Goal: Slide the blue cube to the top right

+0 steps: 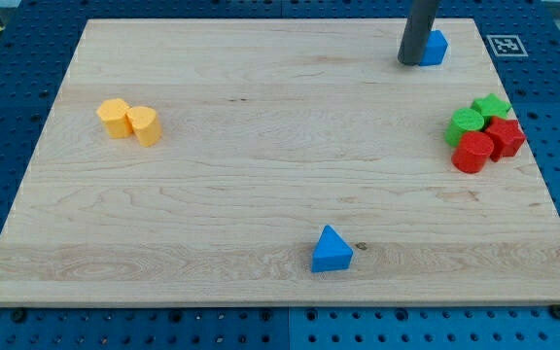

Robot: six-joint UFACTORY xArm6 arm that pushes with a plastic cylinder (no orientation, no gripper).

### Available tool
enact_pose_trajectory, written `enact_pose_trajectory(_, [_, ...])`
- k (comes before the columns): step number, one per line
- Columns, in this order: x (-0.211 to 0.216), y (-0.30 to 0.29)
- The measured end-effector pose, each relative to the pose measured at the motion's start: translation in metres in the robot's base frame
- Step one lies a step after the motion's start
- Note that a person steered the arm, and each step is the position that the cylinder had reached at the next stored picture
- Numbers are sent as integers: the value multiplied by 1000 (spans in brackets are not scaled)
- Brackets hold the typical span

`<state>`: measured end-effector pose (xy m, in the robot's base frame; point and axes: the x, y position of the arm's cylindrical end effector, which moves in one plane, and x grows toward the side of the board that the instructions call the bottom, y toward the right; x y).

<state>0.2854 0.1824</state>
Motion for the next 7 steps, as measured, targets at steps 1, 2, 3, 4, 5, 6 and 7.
enact_pose_trajectory(1, [0,15])
enact_pose_trajectory(2, [0,23])
enact_pose_trajectory(3, [-5,35])
enact_pose_trajectory(4, [-9,46])
enact_pose_trajectory(5, [-9,53])
enact_pose_trajectory(6, [-14,59])
enact_pose_trajectory(7, [-24,60])
